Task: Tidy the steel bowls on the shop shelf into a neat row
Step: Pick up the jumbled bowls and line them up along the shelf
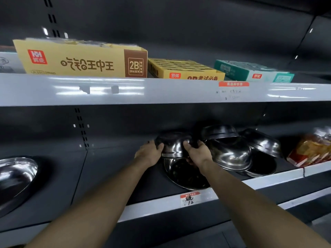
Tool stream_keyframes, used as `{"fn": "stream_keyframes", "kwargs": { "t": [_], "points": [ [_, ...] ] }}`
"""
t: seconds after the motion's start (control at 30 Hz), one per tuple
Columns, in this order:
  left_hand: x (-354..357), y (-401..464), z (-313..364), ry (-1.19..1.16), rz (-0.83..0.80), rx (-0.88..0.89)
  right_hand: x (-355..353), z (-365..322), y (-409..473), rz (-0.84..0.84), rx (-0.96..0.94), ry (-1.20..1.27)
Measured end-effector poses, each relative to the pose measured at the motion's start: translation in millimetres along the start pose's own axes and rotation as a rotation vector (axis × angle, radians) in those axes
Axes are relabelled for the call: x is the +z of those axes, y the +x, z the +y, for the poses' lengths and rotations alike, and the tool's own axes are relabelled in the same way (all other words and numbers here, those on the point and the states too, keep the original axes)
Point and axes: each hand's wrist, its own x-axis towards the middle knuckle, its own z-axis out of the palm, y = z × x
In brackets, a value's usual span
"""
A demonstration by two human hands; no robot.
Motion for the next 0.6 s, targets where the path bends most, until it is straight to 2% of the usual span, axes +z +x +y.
{"fn": "stream_keyframes", "kwargs": {
  "t": [0.2, 0.4, 0.6],
  "points": [
    [13, 18, 6, -0.172, -0.067, -0.038, 6, 3, 11, 0.038, 0.008, -0.151],
    [10, 13, 9, -0.240, 0.021, -0.183, 5, -2, -1, 0.043, -0.072, -0.200],
    [-3, -16, 8, -0.330, 0.182, -0.237, -3, -10, -24, 0.019, -0.225, -0.263]
  ]
}}
